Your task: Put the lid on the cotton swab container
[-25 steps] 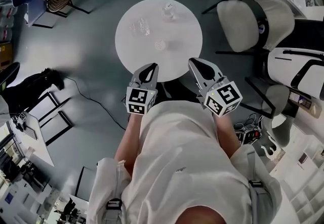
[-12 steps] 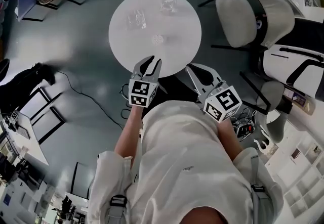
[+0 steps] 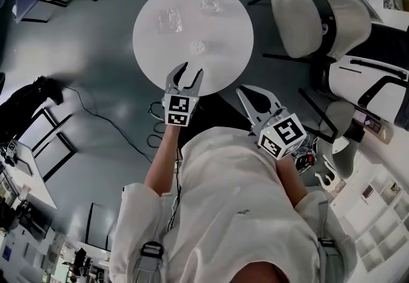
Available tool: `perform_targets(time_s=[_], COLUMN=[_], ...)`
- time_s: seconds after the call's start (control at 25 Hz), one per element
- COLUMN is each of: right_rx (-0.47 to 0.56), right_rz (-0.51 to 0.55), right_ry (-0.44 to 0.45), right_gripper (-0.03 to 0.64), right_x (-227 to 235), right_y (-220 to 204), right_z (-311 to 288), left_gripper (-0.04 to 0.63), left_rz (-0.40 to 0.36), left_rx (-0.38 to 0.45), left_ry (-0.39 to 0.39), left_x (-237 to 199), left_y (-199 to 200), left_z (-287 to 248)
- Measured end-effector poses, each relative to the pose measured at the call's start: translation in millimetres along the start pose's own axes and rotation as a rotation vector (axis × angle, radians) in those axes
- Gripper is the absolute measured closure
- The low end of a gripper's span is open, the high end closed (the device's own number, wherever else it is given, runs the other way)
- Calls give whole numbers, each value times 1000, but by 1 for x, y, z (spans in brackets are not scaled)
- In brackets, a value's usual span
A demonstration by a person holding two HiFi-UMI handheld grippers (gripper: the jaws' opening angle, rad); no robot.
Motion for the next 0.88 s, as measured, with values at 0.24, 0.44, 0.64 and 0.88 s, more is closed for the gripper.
perform_targets(time_s=[0.24, 0.44, 0.64, 0.88], right_rx=[-9, -18, -20, -20], right_rz=[-3, -17, -37, -51], right_ry=[-23, -62, -101, -138], right_gripper=[612, 612, 612, 612], right_x=[1, 8, 12, 17], right_y=[-1, -6, -11, -15], right_z=[3, 7, 11, 15], left_gripper=[368, 330, 302, 264], left_rz=[-63, -136, -141, -148], left_rx=[-34, -71, -79, -74], left_ry=[-3, 10, 31, 69], left_x=[-2, -6, -13, -18], left_y=[-16, -29, -39, -50], left_z=[-17, -36, -49, -59])
Point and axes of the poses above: the fingertips, and each gripper's own axes: z backward along the fingers, x to its right, y out of its top, the point moved 5 cm from there along z, backward along the fingers, and after that the axes turned 9 degrees about -z, right-handed, at the moved point
